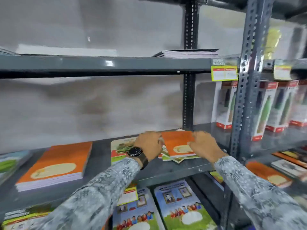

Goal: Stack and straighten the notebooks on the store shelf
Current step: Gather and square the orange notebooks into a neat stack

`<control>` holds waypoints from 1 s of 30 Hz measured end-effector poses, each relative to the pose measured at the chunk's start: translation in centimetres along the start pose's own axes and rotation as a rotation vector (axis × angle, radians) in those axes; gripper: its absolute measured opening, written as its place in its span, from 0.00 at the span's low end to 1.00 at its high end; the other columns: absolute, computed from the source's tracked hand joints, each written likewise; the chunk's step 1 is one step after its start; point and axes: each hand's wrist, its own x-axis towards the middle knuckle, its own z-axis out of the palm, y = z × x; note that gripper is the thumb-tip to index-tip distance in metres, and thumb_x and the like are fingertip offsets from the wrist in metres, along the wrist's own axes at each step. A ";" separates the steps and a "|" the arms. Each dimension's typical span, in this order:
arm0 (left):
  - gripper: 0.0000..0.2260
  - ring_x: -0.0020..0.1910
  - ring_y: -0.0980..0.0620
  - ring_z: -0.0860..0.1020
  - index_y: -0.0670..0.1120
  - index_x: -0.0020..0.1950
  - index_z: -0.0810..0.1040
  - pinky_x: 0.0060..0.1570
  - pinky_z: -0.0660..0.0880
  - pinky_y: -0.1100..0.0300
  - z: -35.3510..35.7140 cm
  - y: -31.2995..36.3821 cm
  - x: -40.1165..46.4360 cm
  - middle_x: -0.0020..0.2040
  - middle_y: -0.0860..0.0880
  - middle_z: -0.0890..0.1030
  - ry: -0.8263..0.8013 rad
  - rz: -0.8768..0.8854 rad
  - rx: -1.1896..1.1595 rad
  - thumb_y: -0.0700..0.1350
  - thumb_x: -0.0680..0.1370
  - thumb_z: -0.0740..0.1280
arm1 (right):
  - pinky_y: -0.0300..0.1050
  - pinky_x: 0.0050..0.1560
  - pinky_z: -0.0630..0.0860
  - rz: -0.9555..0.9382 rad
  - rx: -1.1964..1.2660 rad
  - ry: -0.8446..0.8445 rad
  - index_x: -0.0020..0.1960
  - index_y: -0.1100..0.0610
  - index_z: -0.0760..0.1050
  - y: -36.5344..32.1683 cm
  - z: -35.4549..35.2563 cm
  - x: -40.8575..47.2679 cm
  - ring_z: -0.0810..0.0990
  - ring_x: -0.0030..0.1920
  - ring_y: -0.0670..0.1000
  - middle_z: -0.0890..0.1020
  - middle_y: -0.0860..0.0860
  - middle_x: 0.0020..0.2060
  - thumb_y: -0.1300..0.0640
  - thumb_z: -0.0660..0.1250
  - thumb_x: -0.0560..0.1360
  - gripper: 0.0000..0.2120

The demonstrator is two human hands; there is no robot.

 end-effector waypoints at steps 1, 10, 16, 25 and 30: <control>0.11 0.49 0.41 0.82 0.47 0.45 0.80 0.40 0.68 0.58 1.0 0.6 0.8 0.48 0.45 0.84 -0.064 -0.061 -0.039 0.51 0.77 0.61 | 0.48 0.46 0.74 0.028 -0.021 -0.052 0.50 0.57 0.79 0.9 0.1 0.6 0.83 0.53 0.61 0.84 0.57 0.52 0.57 0.63 0.74 0.08; 0.09 0.33 0.45 0.82 0.44 0.39 0.79 0.40 0.82 0.54 4.8 2.0 5.8 0.36 0.45 0.84 -0.393 -0.578 -0.373 0.49 0.71 0.72 | 0.49 0.49 0.79 0.337 0.254 -0.201 0.49 0.62 0.73 6.6 2.4 5.9 0.82 0.53 0.60 0.82 0.58 0.52 0.61 0.72 0.70 0.11; 0.10 0.31 0.49 0.77 0.42 0.37 0.75 0.41 0.81 0.55 4.7 1.7 6.9 0.34 0.45 0.79 -0.513 -0.760 -0.663 0.39 0.78 0.69 | 0.56 0.44 0.83 0.575 0.730 -0.279 0.62 0.66 0.72 8.4 2.5 7.6 0.84 0.45 0.60 0.83 0.62 0.48 0.70 0.76 0.71 0.22; 0.05 0.41 0.45 0.86 0.37 0.47 0.78 0.40 0.84 0.49 2.9 -1.2 4.6 0.48 0.41 0.86 -0.306 -0.767 -1.008 0.36 0.75 0.71 | 0.62 0.57 0.82 0.518 0.860 -0.143 0.59 0.72 0.78 5.0 1.6 6.9 0.86 0.53 0.63 0.86 0.66 0.52 0.71 0.77 0.69 0.20; 0.04 0.41 0.45 0.86 0.40 0.48 0.82 0.45 0.85 0.49 -3.4 -8.8 -0.1 0.44 0.41 0.87 -0.072 -0.682 -1.038 0.37 0.74 0.74 | 0.49 0.37 0.84 0.383 1.140 -0.214 0.56 0.69 0.82 -3.9 2.5 4.1 0.89 0.38 0.57 0.88 0.63 0.47 0.70 0.75 0.72 0.12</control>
